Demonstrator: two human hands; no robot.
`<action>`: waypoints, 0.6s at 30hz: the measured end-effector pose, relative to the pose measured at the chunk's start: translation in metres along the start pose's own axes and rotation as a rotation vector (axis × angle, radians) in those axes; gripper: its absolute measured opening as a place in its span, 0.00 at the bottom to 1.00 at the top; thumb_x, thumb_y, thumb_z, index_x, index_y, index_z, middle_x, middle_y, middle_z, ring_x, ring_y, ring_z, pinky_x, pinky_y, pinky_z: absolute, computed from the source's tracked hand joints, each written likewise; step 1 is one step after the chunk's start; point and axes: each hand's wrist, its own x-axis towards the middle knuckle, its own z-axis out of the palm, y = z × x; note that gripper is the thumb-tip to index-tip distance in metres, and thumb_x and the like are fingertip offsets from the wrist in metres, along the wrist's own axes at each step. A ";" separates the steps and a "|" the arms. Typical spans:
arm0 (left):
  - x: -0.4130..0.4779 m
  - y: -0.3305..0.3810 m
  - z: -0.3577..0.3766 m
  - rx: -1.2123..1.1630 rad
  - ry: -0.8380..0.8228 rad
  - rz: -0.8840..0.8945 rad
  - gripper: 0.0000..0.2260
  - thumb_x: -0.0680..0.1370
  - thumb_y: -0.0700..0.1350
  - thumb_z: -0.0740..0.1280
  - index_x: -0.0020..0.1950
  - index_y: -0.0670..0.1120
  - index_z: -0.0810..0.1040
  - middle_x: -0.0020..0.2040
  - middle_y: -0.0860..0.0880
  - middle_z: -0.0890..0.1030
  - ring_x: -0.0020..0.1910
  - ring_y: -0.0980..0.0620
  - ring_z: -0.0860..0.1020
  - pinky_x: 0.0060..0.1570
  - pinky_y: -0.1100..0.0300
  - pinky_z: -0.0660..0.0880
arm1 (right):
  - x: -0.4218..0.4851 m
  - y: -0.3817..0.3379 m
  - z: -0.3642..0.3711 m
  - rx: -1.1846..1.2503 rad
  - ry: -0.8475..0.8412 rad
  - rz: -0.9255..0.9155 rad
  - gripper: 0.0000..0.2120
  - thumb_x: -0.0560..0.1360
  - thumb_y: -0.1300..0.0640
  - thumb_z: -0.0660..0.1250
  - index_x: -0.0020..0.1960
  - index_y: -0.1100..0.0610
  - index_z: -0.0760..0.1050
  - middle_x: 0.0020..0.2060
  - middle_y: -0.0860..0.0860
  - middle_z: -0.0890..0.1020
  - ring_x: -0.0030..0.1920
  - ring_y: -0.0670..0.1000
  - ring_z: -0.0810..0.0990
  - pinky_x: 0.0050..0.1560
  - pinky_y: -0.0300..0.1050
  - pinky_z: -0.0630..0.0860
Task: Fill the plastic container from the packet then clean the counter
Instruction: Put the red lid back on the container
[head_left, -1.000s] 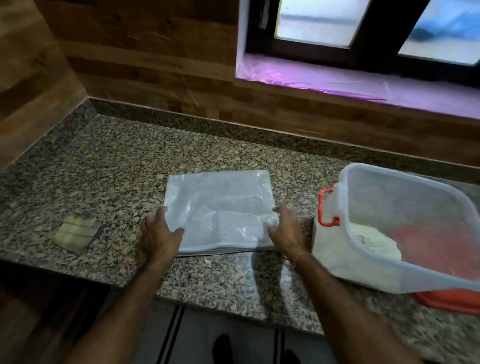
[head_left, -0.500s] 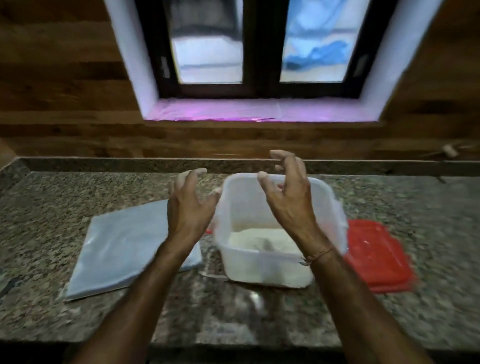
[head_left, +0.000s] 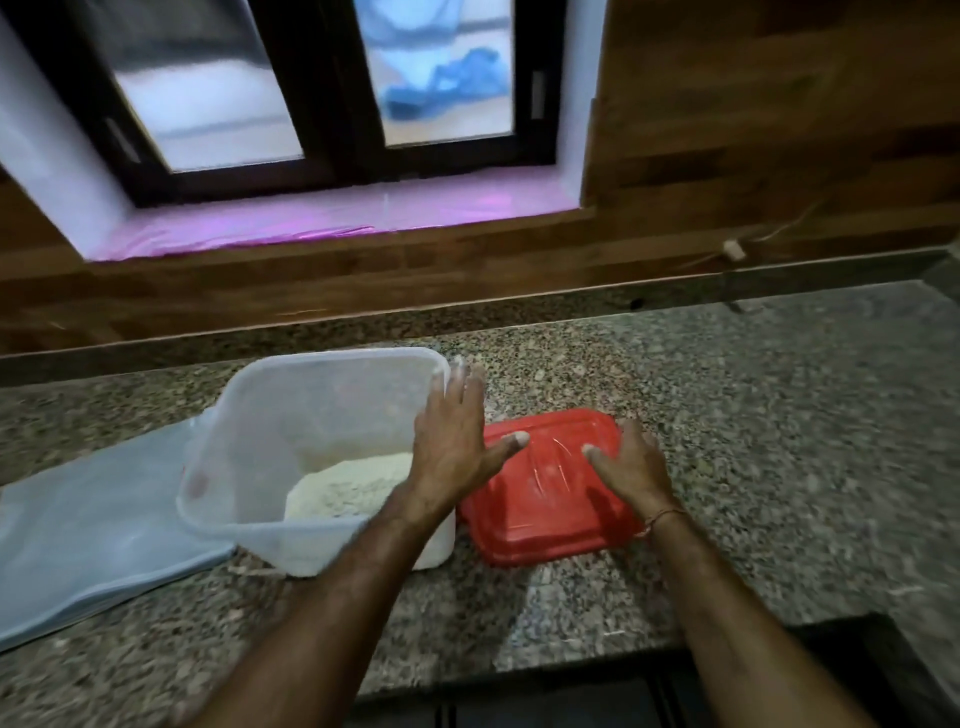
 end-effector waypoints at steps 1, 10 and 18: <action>0.003 0.002 0.002 0.011 -0.005 -0.013 0.46 0.76 0.69 0.63 0.85 0.48 0.47 0.85 0.45 0.42 0.83 0.44 0.42 0.78 0.38 0.54 | 0.006 0.014 0.003 -0.010 -0.032 0.051 0.31 0.74 0.42 0.72 0.70 0.53 0.66 0.64 0.61 0.75 0.61 0.63 0.77 0.59 0.58 0.79; 0.008 0.007 0.008 0.116 0.009 -0.084 0.49 0.77 0.69 0.61 0.84 0.42 0.42 0.84 0.42 0.37 0.83 0.44 0.38 0.80 0.40 0.51 | 0.027 0.052 0.021 0.051 -0.029 0.285 0.38 0.67 0.37 0.77 0.68 0.54 0.69 0.64 0.60 0.72 0.60 0.63 0.77 0.55 0.55 0.78; 0.009 0.007 0.011 0.158 0.006 -0.090 0.49 0.77 0.71 0.59 0.84 0.43 0.40 0.83 0.42 0.36 0.83 0.44 0.37 0.80 0.39 0.47 | 0.028 0.063 -0.013 0.901 -0.111 0.325 0.26 0.70 0.60 0.80 0.65 0.55 0.77 0.54 0.59 0.85 0.42 0.58 0.89 0.39 0.55 0.85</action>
